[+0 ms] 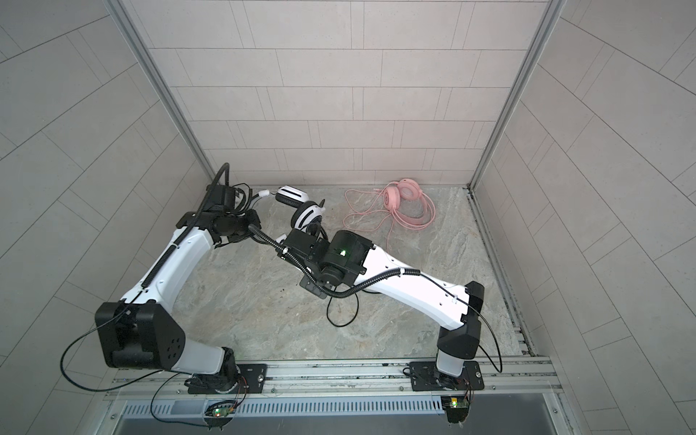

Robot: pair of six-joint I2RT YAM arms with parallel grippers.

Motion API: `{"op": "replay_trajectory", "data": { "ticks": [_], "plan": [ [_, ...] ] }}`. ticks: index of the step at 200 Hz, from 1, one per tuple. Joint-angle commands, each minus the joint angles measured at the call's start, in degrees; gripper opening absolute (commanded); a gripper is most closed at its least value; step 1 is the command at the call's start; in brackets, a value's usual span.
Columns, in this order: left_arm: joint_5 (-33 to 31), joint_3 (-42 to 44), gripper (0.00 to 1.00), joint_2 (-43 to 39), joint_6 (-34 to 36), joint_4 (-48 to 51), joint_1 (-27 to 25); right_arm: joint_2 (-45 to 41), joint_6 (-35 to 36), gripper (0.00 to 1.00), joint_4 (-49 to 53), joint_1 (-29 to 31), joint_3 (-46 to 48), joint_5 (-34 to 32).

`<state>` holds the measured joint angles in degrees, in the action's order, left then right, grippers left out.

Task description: Wrap the headphones

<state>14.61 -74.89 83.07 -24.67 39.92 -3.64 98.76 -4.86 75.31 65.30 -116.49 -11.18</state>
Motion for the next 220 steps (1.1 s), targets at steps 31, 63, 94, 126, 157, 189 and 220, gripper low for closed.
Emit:
{"op": "replay_trajectory", "data": {
  "ticks": [31, 63, 94, 126, 157, 189, 220],
  "plan": [
    [0.5, 1.5, 0.0, -6.5, 10.9, 2.7, -4.4, -0.3, 4.8, 0.0, 5.4, -3.0, -7.0, -11.6],
    [5.6, 4.5, 0.0, -8.5, 13.1, 2.1, -6.1, -0.9, 5.1, 0.0, 5.2, -6.9, -8.1, -12.9],
    [10.6, 7.1, 0.0, -9.3, 13.0, 0.4, -6.4, -3.3, 4.9, 0.0, 2.9, -12.3, -6.5, -9.9],
    [14.1, 7.0, 0.0, -9.1, 13.2, -0.4, -6.7, -3.9, 4.9, 0.0, 0.6, -16.1, -6.0, -4.3],
    [18.2, 7.5, 0.0, -9.2, 13.4, -1.8, -7.1, -3.9, 6.1, 0.0, -4.2, -16.2, -2.9, -0.8],
    [20.3, 7.8, 0.0, -8.9, 13.9, -2.1, -8.3, -3.7, 6.9, 0.0, -9.4, -17.7, -0.4, 0.5],
    [23.3, 7.8, 0.0, -8.6, 14.8, -2.3, -9.8, -3.4, 7.5, 0.0, -13.3, -19.8, 0.5, 2.6]
  ]
}}
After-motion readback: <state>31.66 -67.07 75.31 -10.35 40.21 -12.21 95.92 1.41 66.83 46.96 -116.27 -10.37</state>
